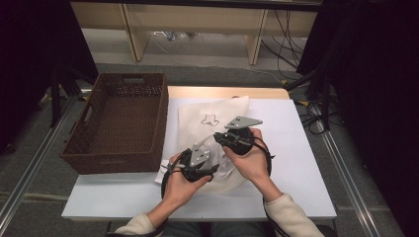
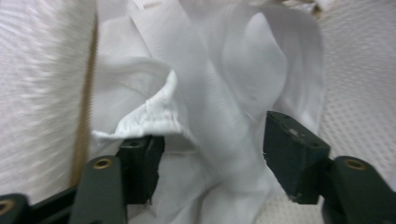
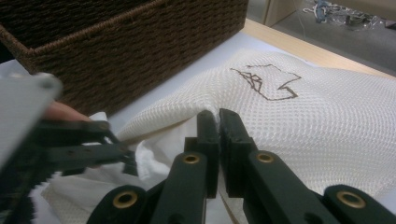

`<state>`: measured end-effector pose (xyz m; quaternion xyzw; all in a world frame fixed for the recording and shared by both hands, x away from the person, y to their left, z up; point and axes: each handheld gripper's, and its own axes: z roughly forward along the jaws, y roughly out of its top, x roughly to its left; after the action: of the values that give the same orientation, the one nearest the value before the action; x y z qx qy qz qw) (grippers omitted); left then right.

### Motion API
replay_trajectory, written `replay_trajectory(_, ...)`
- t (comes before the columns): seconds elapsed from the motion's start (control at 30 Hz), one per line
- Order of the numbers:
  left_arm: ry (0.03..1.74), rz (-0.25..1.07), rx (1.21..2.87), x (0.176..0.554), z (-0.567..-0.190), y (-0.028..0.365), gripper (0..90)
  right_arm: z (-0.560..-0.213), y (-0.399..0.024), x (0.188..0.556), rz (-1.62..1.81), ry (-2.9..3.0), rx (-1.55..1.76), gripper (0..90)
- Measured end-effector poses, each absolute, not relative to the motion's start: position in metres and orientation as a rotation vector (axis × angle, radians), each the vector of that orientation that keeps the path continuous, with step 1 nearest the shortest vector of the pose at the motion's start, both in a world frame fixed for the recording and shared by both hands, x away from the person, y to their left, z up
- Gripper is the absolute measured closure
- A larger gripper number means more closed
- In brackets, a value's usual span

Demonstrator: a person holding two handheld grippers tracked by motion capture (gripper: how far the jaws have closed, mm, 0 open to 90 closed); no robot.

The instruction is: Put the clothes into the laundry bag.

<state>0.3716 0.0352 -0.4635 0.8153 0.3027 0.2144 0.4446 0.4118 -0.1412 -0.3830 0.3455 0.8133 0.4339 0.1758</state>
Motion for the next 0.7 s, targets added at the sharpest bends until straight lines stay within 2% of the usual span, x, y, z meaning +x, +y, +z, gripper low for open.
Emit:
replay_trajectory(0.07, 0.754, 0.538, 1.996, 0.364, -0.461, 0.037, 33.6, -0.383, -0.141, 0.412, 1.231, 2.302, 0.984, 88.8)
replay_trajectory(0.17, 0.727, 0.557, 1.997, 0.353, -0.455, 0.043, 31.4, -0.383, -0.142, 0.412, 1.23, 2.303, 0.969, 88.8)
replay_trajectory(0.4, 0.688, 0.586, 2.039, 0.336, -0.452, 0.049, 32.5, -0.382, -0.144, 0.414, 1.227, 2.302, 0.972, 88.7)
replay_trajectory(0.7, 0.685, 0.557, 2.14, 0.344, -0.469, 0.04, 31.1, -0.383, -0.143, 0.414, 1.226, 2.311, 0.971, 88.6)
